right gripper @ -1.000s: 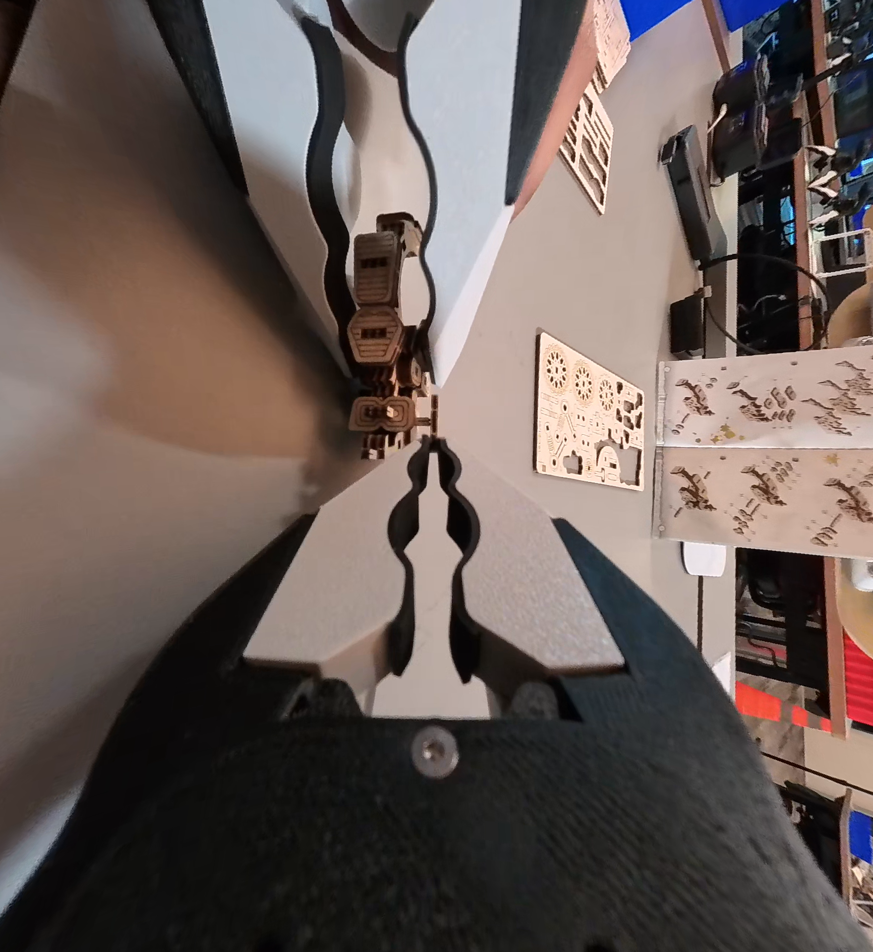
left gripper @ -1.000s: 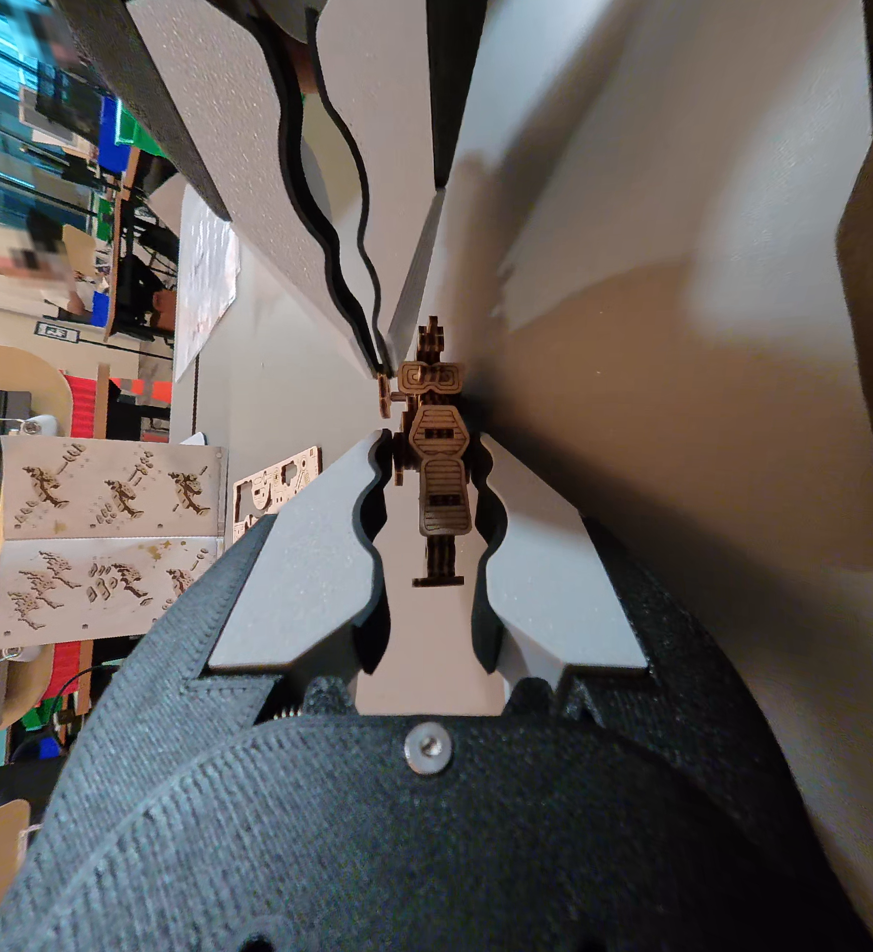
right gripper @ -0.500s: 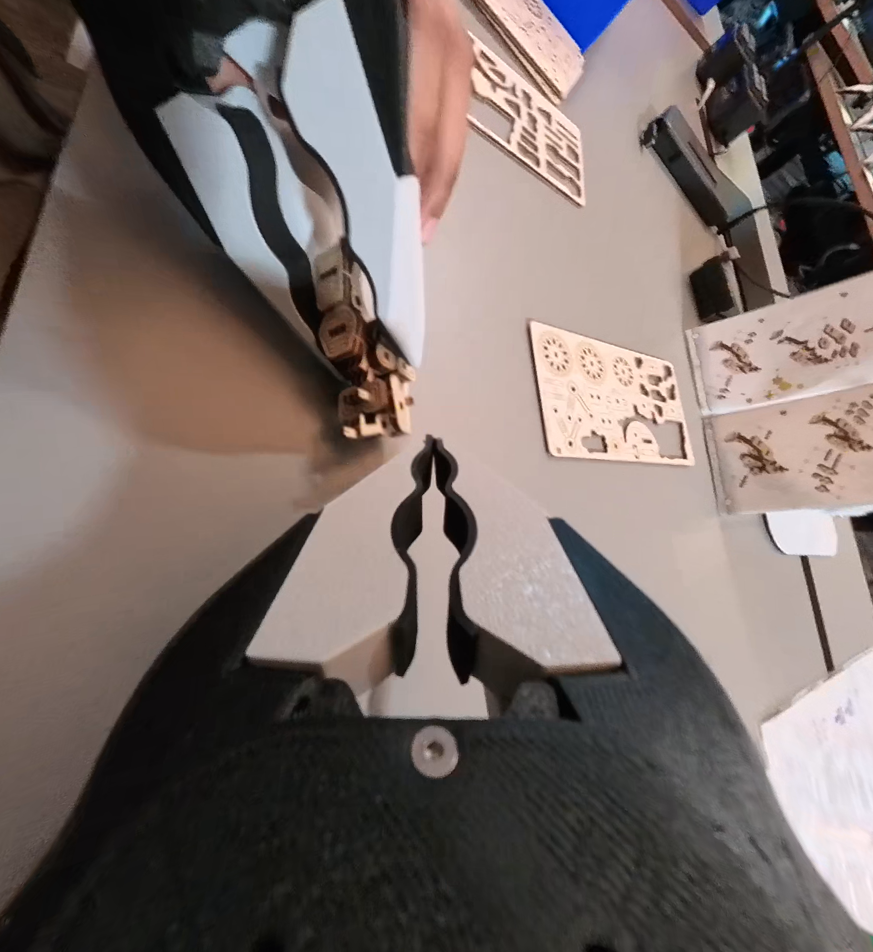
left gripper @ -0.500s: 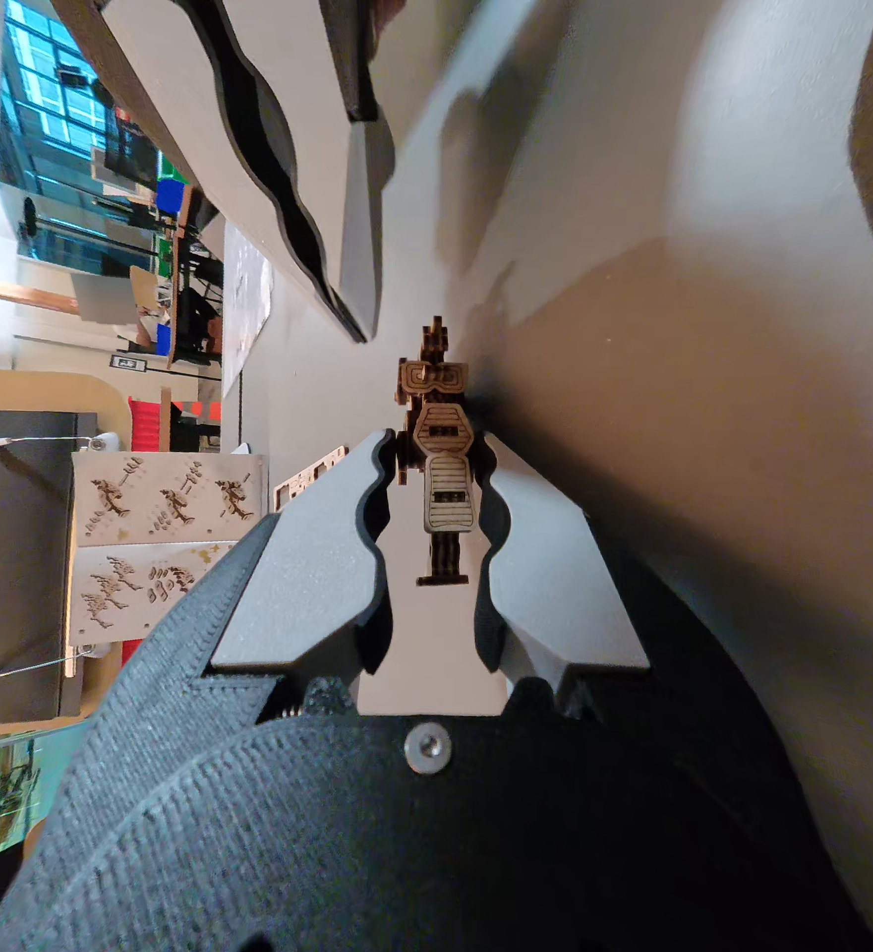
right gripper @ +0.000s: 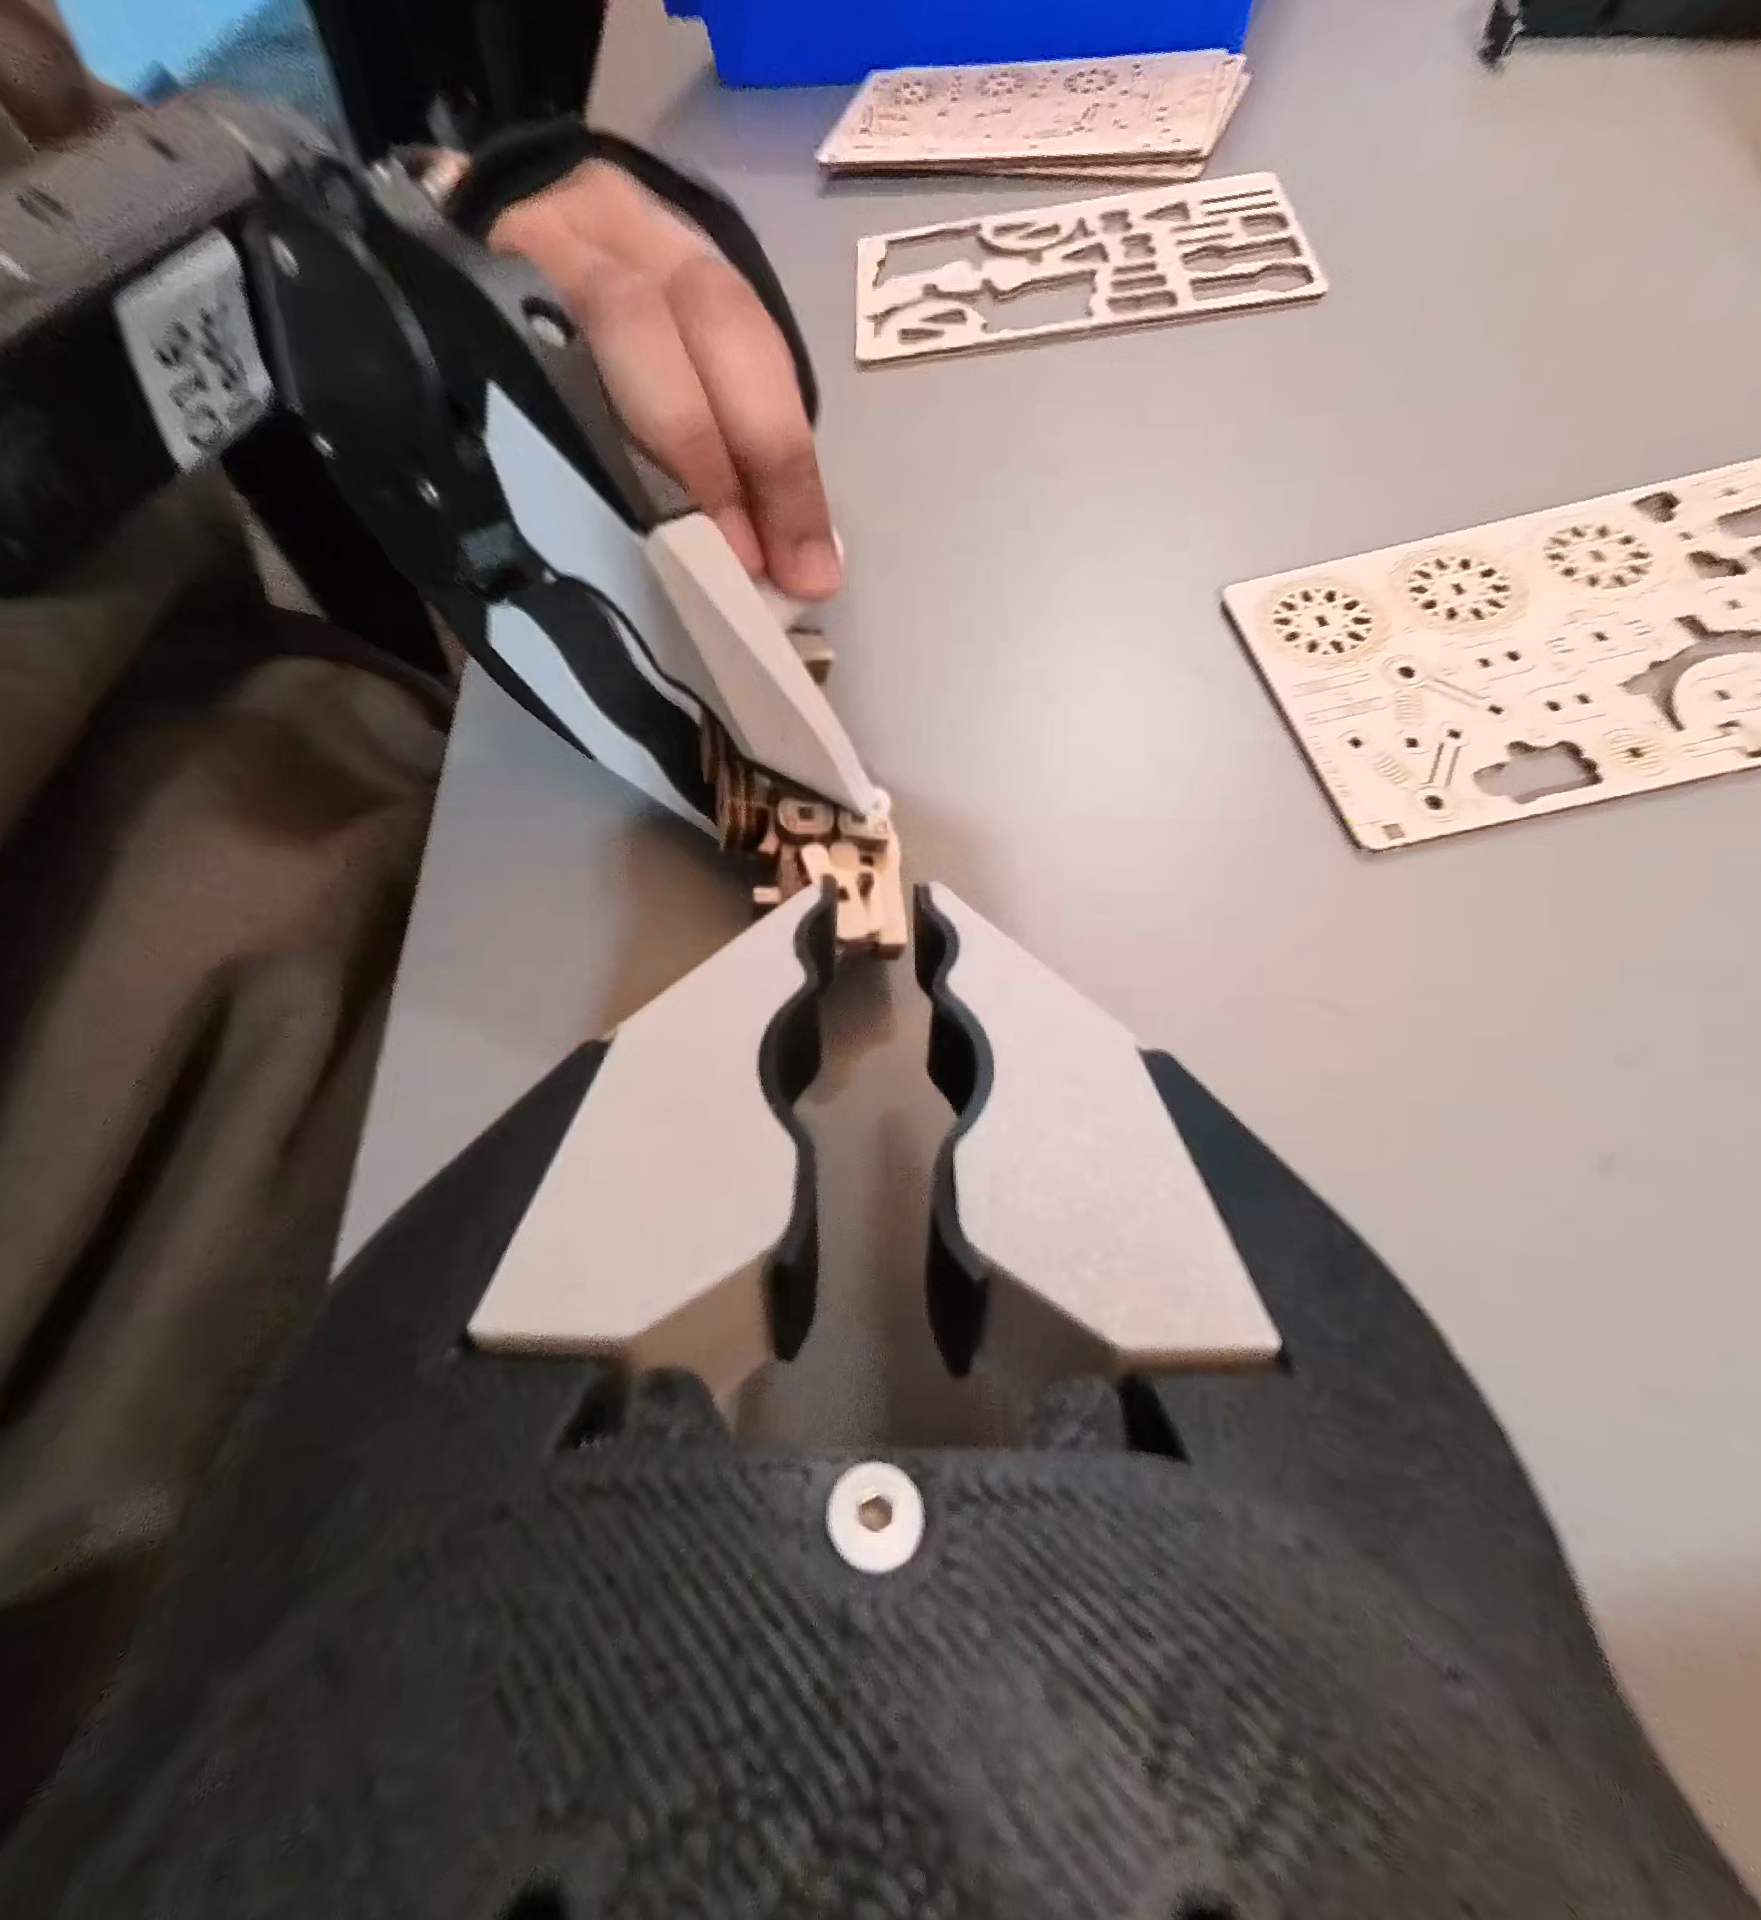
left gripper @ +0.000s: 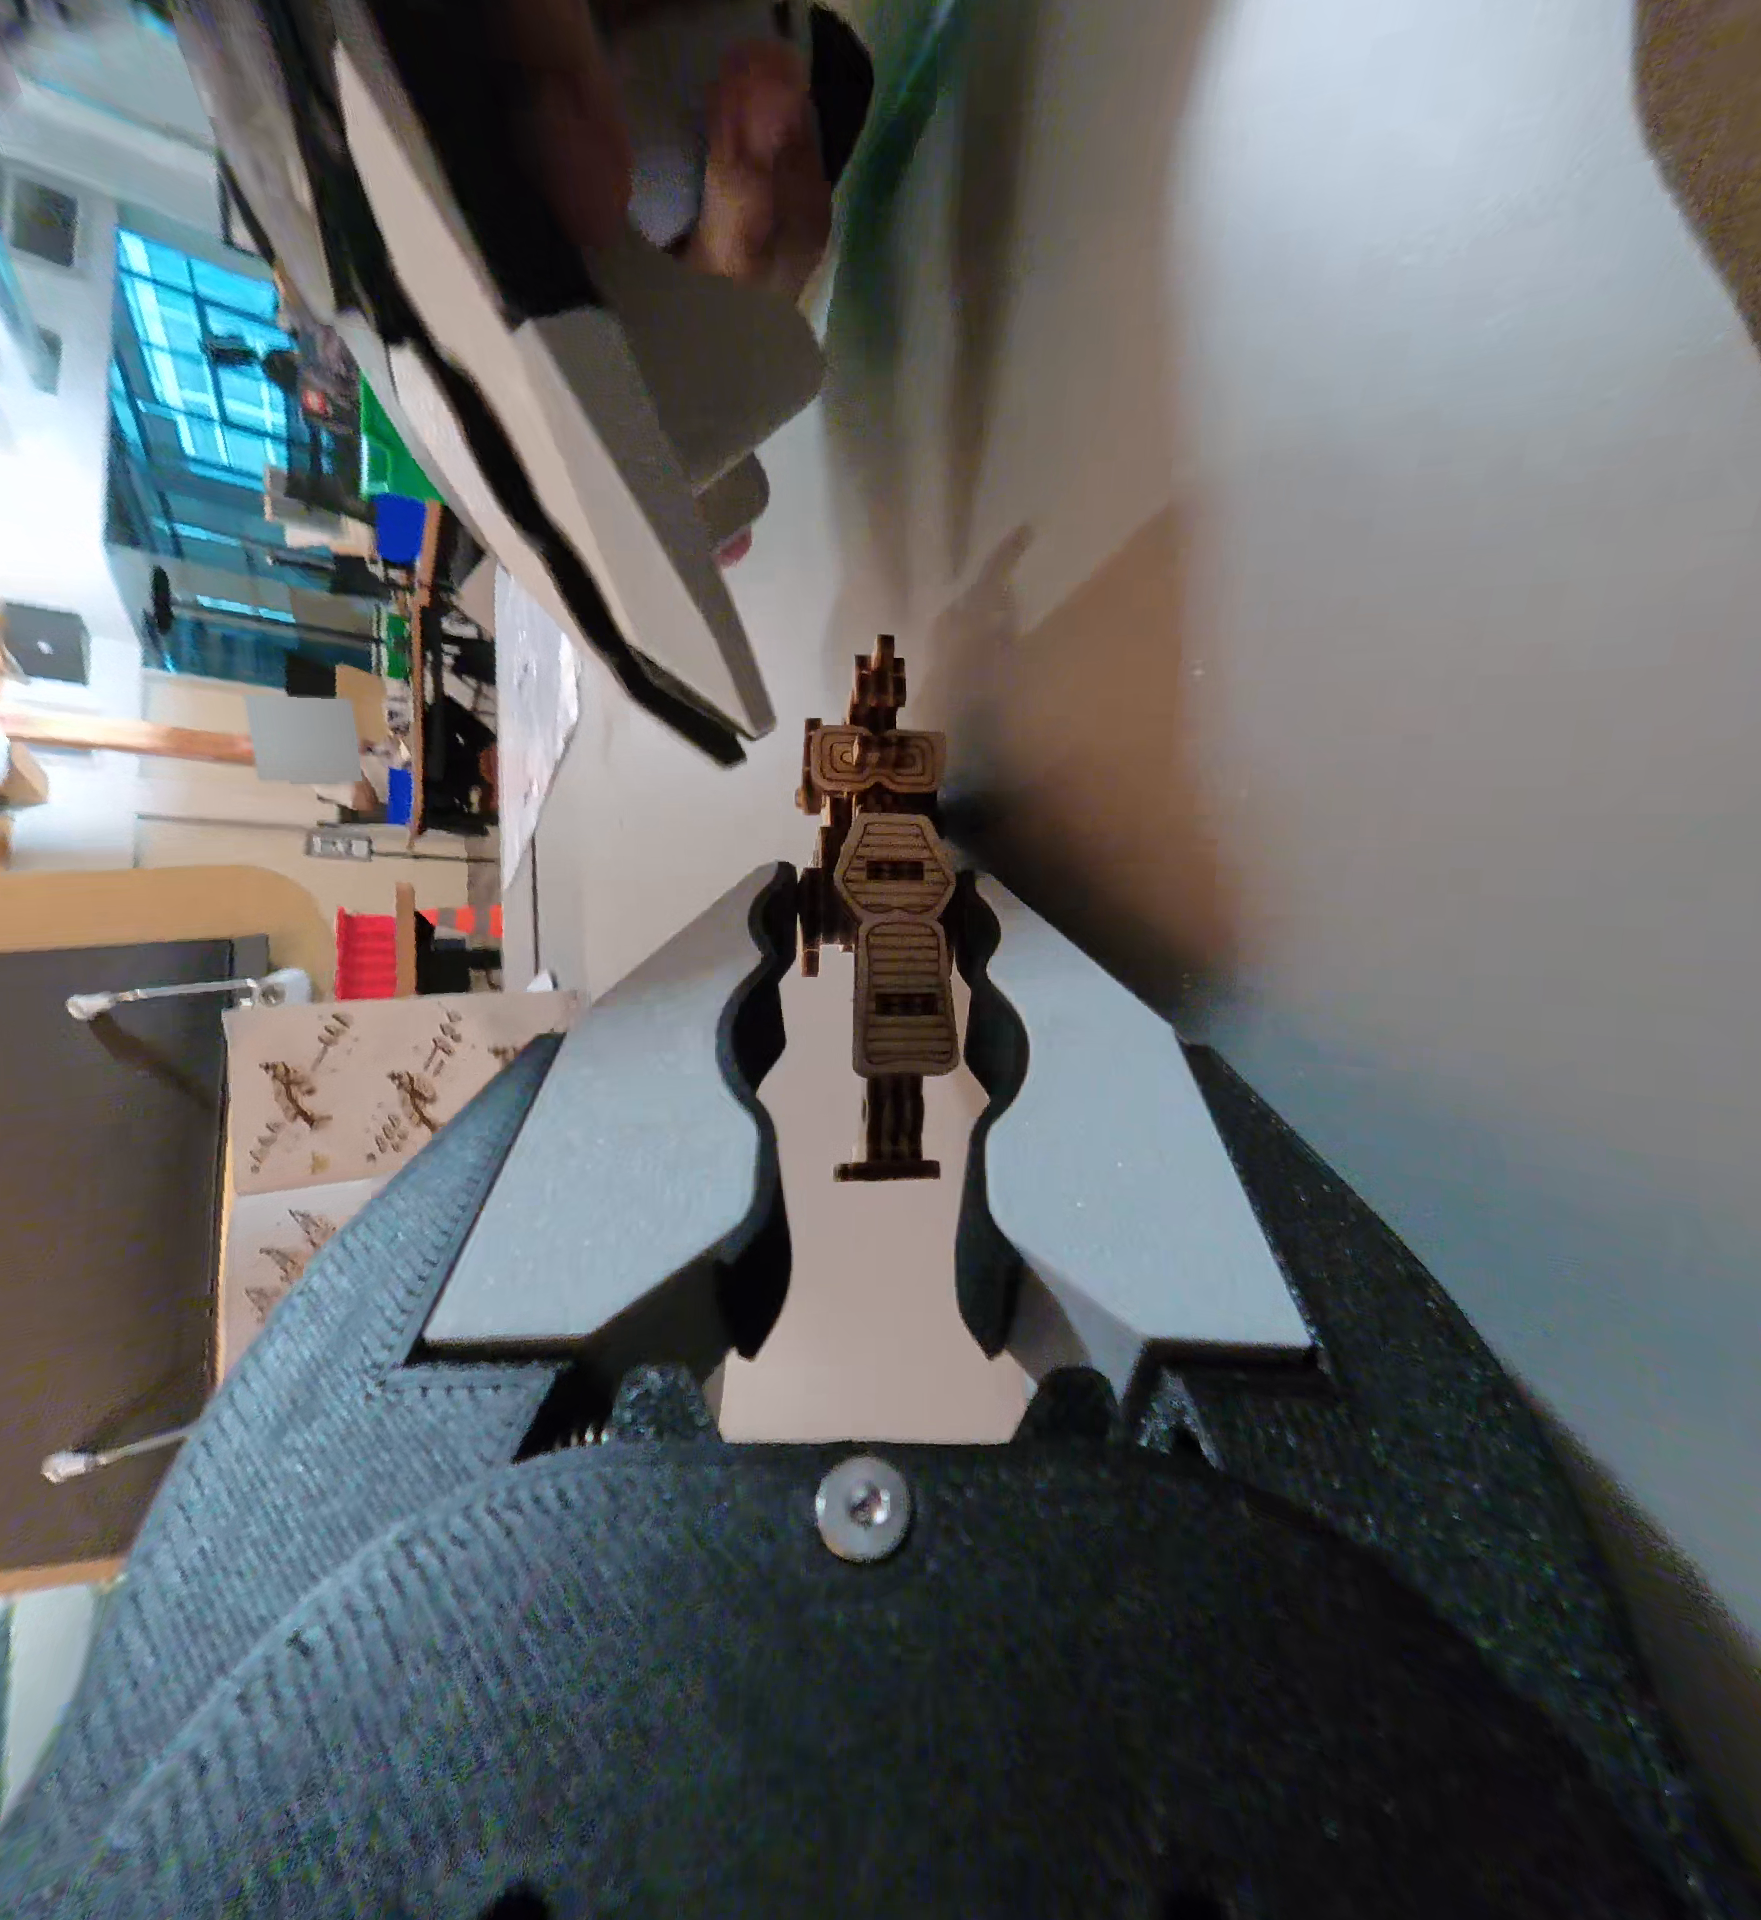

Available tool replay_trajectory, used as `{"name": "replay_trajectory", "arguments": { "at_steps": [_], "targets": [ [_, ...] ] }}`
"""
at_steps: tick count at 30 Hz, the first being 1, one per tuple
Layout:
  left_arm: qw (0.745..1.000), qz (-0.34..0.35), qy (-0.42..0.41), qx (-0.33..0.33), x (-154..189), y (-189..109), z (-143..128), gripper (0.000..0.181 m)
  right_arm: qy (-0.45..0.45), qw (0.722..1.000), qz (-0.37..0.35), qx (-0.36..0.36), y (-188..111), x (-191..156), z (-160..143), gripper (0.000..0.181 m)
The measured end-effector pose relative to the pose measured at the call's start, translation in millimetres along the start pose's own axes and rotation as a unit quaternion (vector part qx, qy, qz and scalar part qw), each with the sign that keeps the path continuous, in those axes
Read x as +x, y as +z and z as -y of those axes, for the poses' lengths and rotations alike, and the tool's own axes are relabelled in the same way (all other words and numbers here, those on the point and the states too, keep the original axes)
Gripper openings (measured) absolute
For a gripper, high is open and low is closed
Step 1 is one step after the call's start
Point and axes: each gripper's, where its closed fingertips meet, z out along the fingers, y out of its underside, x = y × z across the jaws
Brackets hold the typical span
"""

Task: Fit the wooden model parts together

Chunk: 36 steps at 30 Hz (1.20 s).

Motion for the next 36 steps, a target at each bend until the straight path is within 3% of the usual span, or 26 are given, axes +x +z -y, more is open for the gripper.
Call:
{"name": "replay_trajectory", "arguments": {
  "at_steps": [4,7,14,19,36],
  "targets": [
    [0.995,0.037,0.089,-0.001,-8,4,-12,0.03,0.039,0.998,0.044,0.018,-7,-4,3,0.012],
    [0.994,0.055,0.095,-0.005,-16,1,-21,0.03,0.037,0.999,0.027,0.024,-10,0,4,0.012],
    [0.987,0.088,0.133,0.002,-21,-1,-10,0.031,0.003,0.999,0.006,0.035,-5,-3,14,0.009],
    [0.986,0.098,0.131,0.01,-23,-1,-4,0.031,-0.015,0.999,-0.014,0.046,-8,-1,17,0.008],
    [0.987,0.104,0.121,0.026,-24,-5,3,0.03,-0.004,0.998,0.022,0.051,-8,-10,17,0.006]
  ]
}}
